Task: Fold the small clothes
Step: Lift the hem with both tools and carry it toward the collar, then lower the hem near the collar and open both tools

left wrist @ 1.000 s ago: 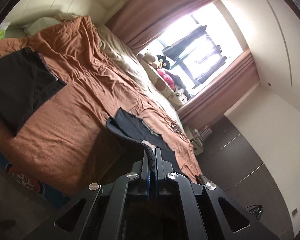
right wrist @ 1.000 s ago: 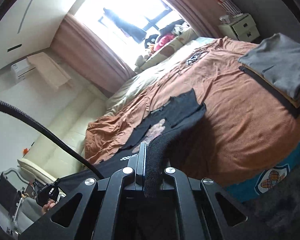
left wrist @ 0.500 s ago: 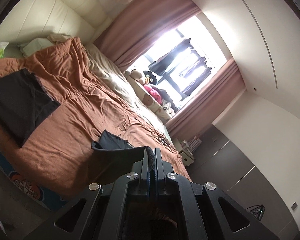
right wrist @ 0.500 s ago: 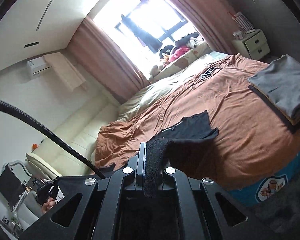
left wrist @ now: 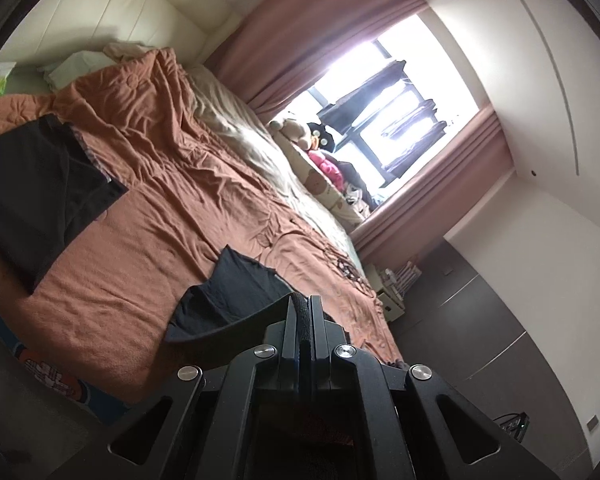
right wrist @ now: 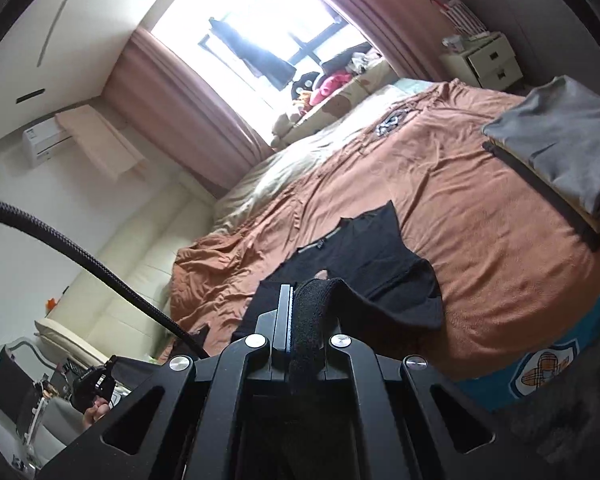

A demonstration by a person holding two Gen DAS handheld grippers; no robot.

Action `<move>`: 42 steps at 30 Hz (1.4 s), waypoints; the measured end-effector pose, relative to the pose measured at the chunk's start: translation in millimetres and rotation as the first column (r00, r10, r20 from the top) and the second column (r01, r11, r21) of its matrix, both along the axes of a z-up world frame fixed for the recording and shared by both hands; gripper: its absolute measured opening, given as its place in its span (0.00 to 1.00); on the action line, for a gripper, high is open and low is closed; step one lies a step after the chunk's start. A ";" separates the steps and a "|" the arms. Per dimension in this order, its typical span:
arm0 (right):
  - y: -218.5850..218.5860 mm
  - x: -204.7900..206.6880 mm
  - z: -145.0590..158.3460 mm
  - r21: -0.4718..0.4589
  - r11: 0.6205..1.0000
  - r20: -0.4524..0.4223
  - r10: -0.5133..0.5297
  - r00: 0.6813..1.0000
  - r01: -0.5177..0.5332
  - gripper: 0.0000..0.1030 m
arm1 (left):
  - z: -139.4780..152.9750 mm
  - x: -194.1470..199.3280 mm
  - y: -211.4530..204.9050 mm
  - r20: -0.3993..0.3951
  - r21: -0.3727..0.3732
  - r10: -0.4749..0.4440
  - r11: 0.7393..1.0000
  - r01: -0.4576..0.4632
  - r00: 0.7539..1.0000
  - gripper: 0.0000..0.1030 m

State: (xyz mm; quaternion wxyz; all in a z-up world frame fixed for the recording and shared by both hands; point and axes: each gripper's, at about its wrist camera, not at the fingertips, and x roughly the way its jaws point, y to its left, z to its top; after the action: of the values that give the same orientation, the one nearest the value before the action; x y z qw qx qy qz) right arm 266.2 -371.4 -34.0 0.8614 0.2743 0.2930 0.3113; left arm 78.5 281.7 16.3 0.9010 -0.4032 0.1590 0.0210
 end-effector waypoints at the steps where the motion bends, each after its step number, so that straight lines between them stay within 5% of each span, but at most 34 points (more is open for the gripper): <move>1: 4.4 10.9 -2.4 -0.004 1.000 -0.012 -0.003 1.000 0.003 0.01 | -3.5 8.7 3.4 -0.012 -0.003 -0.001 1.000 0.001 1.000 0.02; 23: 85.8 167.8 6.4 -0.160 0.986 -0.105 -0.062 0.993 0.045 0.01 | -40.0 186.4 55.9 -0.186 0.013 -0.008 1.000 0.011 0.983 0.02; 42: 153.7 273.1 -25.6 -0.315 0.947 -0.201 -0.130 0.971 0.062 0.01 | -110.0 311.5 91.8 -0.362 0.023 -0.029 0.999 0.040 0.932 0.03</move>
State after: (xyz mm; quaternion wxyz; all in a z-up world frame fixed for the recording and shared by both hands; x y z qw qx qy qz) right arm 539.2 -217.7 -59.6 0.8702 0.1838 0.4170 0.1875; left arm 390.0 373.5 -93.7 0.8625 -0.3759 0.3289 0.0816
